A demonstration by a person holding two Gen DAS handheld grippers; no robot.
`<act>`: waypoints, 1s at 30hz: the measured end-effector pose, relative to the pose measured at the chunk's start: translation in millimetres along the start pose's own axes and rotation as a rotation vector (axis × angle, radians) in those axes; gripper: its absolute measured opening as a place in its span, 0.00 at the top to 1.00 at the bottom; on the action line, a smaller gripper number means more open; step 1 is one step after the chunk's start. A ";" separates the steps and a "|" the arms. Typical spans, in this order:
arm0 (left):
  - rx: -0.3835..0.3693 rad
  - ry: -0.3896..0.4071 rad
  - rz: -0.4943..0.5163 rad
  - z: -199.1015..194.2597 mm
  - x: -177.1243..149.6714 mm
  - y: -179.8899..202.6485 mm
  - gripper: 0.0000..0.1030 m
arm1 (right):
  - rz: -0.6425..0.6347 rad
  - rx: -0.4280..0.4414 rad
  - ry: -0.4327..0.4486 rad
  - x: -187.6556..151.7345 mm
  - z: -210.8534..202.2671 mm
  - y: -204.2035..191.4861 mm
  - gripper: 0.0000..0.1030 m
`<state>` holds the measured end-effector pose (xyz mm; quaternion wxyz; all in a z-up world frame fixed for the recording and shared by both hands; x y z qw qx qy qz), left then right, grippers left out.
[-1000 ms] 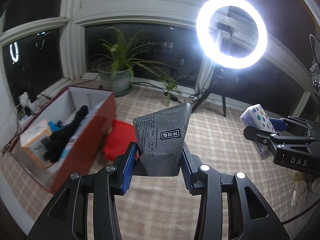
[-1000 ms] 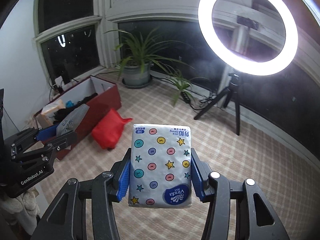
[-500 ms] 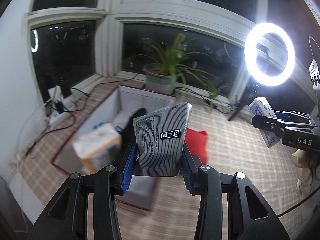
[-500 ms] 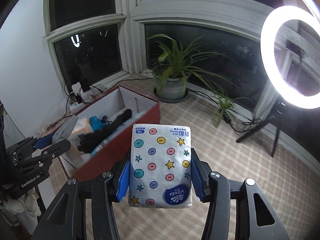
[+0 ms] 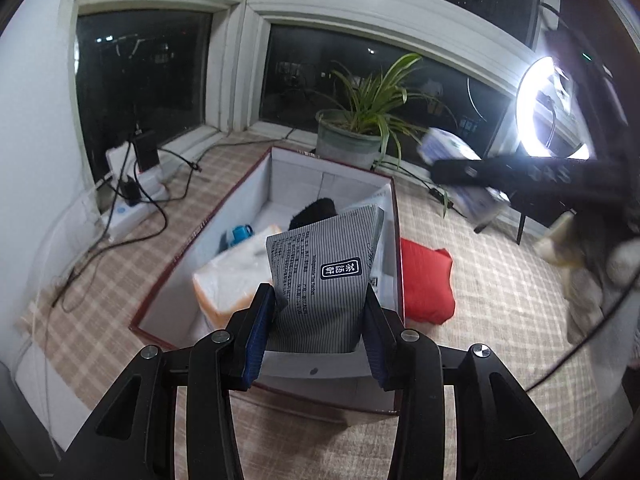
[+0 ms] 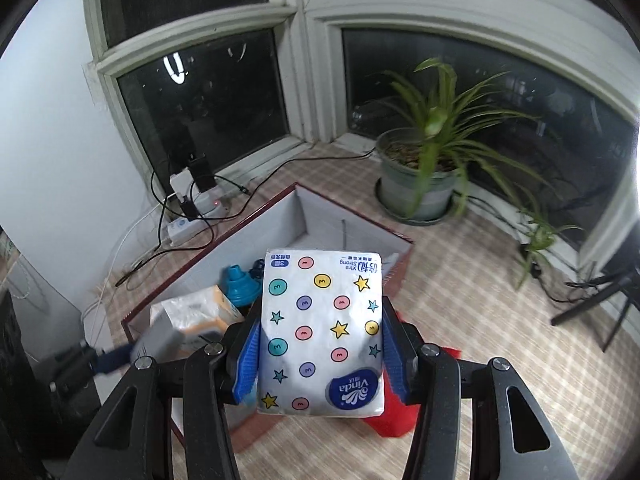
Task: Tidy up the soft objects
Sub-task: 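Carry the tissue pack and grey pouch over the red box with both grippers, then open both grippers to drop the tissue pack and pouch into the box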
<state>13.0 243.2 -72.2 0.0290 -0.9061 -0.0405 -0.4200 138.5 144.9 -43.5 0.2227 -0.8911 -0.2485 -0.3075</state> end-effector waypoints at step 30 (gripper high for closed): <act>-0.040 -0.063 -0.020 37.3 -12.2 3.4 0.36 | 0.030 0.033 -0.155 36.0 101.4 -21.2 0.39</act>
Point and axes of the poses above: each gripper's, at about its wrist camera, not at the fingertips, and z roughly the way its jaws point, y to its right, x to its top, the point moved 2 cm from there along z, roughly the way its jaws point, and after that the axes turned 15 degrees about z, right-handed, at the moved point
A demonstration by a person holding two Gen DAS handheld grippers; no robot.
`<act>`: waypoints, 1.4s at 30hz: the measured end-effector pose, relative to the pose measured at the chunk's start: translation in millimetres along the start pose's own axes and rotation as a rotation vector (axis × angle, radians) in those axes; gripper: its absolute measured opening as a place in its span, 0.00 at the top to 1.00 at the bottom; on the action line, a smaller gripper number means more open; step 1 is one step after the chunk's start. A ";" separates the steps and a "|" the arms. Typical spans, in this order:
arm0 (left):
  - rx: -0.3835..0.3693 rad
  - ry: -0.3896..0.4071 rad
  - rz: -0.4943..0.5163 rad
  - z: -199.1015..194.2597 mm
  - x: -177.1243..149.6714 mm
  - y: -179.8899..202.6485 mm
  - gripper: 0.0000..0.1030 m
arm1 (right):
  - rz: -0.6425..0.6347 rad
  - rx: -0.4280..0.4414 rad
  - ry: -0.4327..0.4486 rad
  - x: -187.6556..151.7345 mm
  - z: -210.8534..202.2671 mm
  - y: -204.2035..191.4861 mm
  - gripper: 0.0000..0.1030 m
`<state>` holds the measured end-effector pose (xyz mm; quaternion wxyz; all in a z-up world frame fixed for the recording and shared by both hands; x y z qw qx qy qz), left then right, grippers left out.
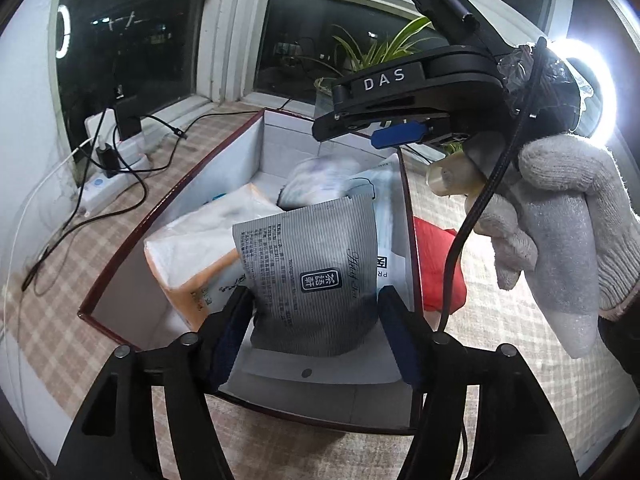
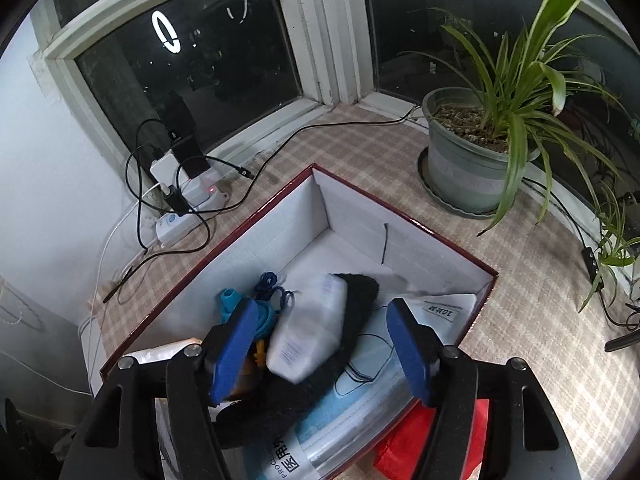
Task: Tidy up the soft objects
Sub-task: 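Open both grippers to drop the tissue pack and pouch into the box, then move the right gripper to the red cloth pouch beside the box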
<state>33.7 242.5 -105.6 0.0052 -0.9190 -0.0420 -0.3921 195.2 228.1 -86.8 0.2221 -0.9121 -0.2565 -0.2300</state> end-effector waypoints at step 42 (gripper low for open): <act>0.037 0.094 -0.013 -60.7 -7.0 6.1 0.33 | 0.213 -0.028 0.119 -58.5 -105.3 138.2 0.39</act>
Point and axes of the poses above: each gripper's, at about its wrist camera, not at the fingertips, and z roughly the way its jaws point, y to its right, x to its top, the point moved 2 cm from there along z, roughly the way its jaws point, and after that the axes turned 15 degrees about z, right-handed, at the moved point
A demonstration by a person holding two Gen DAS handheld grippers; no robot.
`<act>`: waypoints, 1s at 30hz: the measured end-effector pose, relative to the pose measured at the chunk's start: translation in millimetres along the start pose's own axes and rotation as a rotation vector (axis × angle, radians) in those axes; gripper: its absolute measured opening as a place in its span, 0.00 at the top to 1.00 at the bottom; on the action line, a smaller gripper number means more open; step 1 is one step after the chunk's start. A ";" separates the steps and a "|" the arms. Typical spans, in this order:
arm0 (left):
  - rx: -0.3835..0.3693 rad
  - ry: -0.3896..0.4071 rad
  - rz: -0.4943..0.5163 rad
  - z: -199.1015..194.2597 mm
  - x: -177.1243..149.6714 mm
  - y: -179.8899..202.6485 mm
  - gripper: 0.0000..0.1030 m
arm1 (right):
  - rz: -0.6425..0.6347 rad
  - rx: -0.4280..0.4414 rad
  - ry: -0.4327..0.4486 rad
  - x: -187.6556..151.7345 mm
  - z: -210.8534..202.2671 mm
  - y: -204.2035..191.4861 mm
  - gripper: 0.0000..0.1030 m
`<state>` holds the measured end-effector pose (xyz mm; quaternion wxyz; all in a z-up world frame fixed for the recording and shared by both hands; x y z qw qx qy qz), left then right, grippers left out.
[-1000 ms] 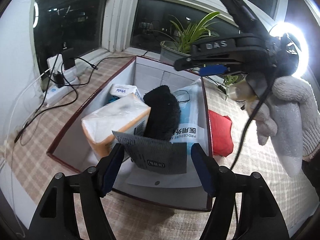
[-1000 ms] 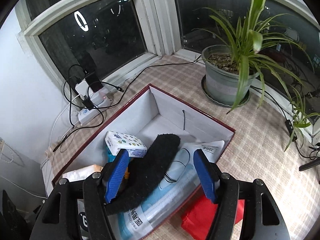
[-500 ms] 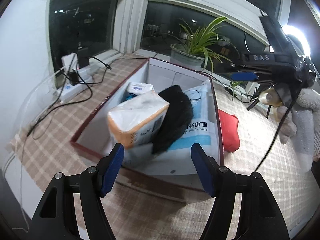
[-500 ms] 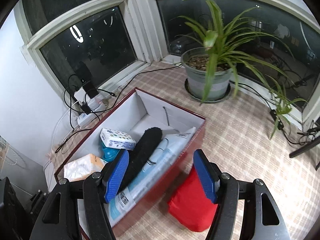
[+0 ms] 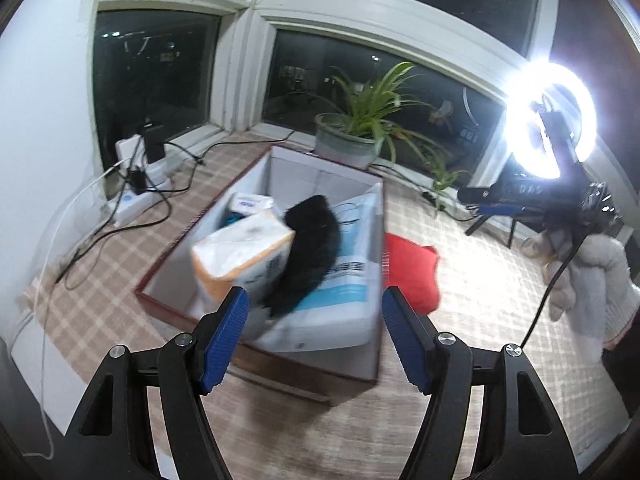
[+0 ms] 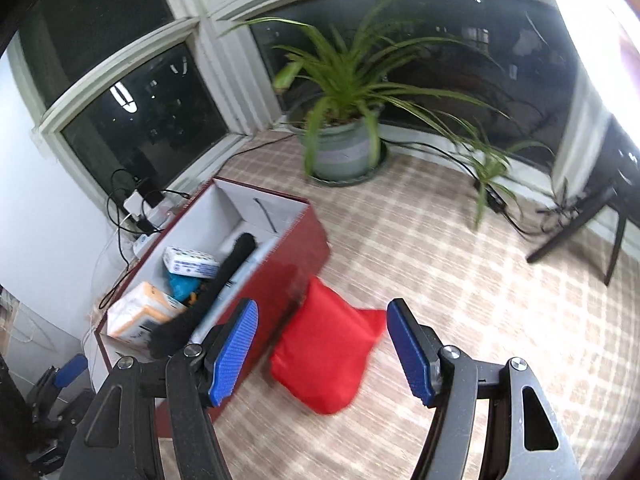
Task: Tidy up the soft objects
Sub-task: 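Move the right gripper to the red cloth pouch beside the box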
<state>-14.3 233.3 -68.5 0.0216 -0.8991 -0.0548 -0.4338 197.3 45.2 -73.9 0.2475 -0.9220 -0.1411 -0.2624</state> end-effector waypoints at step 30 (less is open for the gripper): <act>-0.100 -0.109 -0.099 93.2 -5.2 135.9 0.33 | -0.274 0.106 -0.217 10.8 62.6 32.7 0.39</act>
Point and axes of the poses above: each gripper's, at about its wrist camera, not at the fingertips, and z roughly the way its jaws point, y to its right, x to its top, the point moved 2 cm from there along z, roughly the way its jaws point, and after that the axes turned 15 degrees about z, right-handed, at the moved point
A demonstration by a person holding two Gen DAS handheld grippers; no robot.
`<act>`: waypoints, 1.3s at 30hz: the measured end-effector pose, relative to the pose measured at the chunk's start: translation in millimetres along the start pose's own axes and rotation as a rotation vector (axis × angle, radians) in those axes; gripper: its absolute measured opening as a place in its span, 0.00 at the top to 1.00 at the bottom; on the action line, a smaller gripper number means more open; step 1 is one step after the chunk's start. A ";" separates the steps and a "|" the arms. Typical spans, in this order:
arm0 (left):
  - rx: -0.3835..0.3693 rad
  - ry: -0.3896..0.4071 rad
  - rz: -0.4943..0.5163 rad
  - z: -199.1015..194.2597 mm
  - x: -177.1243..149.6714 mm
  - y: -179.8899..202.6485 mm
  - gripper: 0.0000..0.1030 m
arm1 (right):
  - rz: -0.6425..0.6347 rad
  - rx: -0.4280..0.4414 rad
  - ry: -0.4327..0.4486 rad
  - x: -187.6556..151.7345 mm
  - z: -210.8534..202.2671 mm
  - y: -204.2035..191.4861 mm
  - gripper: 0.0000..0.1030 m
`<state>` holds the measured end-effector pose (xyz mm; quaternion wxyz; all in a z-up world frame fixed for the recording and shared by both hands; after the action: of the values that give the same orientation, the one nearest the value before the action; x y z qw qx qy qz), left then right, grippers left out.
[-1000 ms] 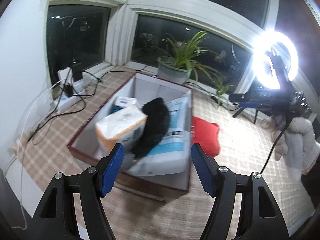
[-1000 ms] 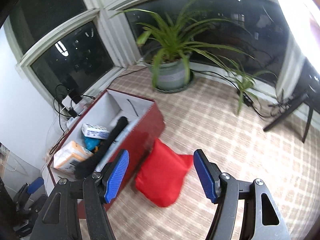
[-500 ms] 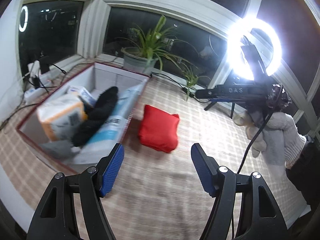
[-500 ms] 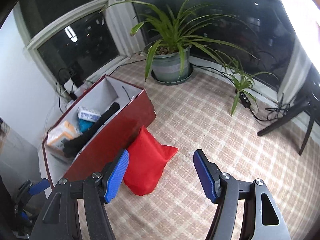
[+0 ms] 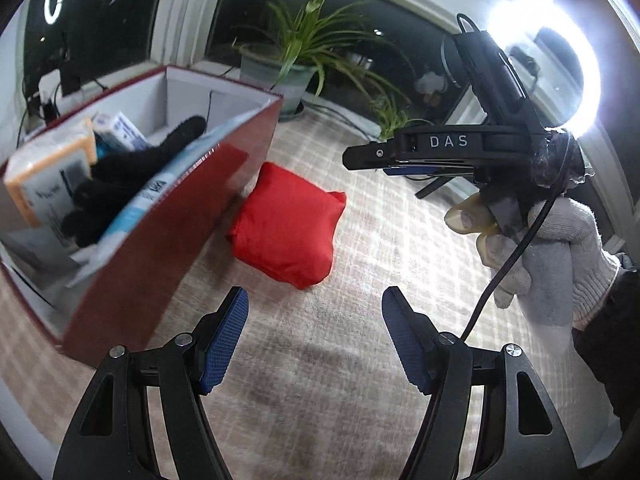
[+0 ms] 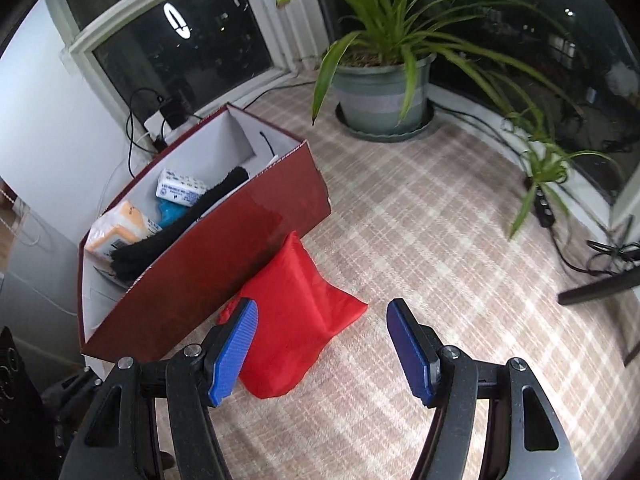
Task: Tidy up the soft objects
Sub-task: 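Move the right gripper to the red cloth pouch beside the box, then close the right gripper on the red pouch and lift it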
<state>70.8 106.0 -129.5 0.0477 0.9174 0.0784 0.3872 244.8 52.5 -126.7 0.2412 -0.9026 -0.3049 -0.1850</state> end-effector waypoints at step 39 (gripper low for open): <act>-0.029 -0.117 -0.070 99.8 6.3 -9.6 0.52 | -0.009 0.240 -0.287 17.2 89.2 7.3 0.56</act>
<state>145.8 113.9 -195.9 0.0788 0.9344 0.1019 0.3321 279.0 104.2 -193.5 0.3004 -0.8831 -0.3600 -0.0176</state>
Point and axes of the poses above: each gripper's, at about its wrist camera, not at the fingertips, and z roughly the way its jaws point, y to its right, x to its top, the point moved 2 cm from there along z, roughly the way its jaws point, and after that the axes turned 15 degrees about z, right-handed, at the moved point
